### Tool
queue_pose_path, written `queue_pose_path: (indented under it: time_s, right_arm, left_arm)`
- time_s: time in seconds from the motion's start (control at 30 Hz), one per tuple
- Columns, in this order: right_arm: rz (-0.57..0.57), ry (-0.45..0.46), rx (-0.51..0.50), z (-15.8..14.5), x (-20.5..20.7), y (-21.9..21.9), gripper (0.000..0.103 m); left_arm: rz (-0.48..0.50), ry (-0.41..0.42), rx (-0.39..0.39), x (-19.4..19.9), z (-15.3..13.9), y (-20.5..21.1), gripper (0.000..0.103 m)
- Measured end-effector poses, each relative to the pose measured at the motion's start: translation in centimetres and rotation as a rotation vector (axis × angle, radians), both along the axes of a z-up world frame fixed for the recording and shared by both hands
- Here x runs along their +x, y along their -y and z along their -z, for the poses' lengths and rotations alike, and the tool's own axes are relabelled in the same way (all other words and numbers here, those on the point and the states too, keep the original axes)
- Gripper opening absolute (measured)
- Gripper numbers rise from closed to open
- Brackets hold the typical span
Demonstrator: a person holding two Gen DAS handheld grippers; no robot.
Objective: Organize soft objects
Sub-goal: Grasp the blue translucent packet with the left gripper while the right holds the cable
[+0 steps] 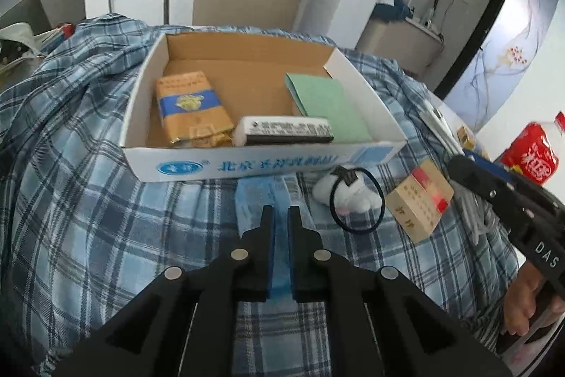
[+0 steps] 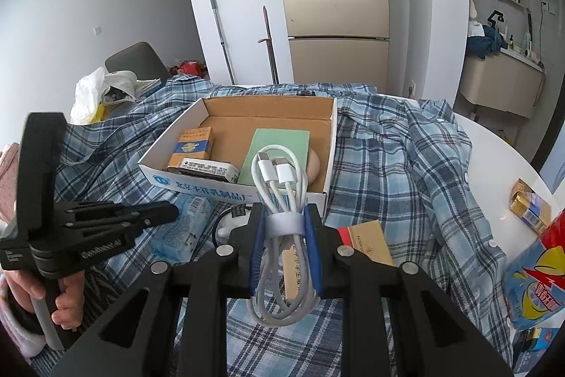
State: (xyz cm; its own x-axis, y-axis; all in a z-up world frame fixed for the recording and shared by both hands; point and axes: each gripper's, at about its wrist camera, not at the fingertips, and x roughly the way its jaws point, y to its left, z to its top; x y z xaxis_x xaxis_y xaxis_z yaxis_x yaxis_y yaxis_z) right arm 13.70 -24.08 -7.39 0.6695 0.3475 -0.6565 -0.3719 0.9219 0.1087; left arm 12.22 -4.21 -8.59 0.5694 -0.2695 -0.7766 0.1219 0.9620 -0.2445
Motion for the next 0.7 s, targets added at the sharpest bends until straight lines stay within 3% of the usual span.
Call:
queue_pose_path:
  time_s: [0.07, 0.1, 0.13, 0.2, 0.33, 0.5, 0.7]
  right_arm:
    - [0.001, -0.002, 0.0, 0.0, 0.0, 0.0, 0.021]
    - [0.002, -0.003, 0.0, 0.0, 0.0, 0.0, 0.021]
    - [0.002, -0.003, -0.001, 0.0, 0.0, 0.1, 0.021]
    - [0.003, -0.002, -0.001, 0.0, 0.0, 0.1, 0.021]
    - [0.002, -0.003, -0.002, 0.0, -0.1, 0.1, 0.021]
    - [0.002, -0.001, -0.005, 0.0, -0.1, 0.1, 0.021]
    - [0.003, -0.005, -0.009, 0.1, 0.0, 0.1, 0.021]
  left_arm:
    - [0.014, 0.006, -0.008, 0.0, 0.0, 0.3, 0.038]
    - [-0.001, 0.029, 0.008, -0.3, -0.2, 0.3, 0.061]
    - [-0.014, 0.047, 0.018, -0.4, -0.4, 0.2, 0.075]
    - [-0.034, 0.067, 0.024, -0.6, -0.7, 0.1, 0.076]
    - [-0.023, -0.016, 0.055, 0.4, 0.6, 0.4, 0.076]
    - [-0.006, -0.044, 0.11, 0.6, 1.4, 1.1, 0.076]
    - [0.001, -0.058, 0.125, 0.5, 1.7, 1.3, 0.066]
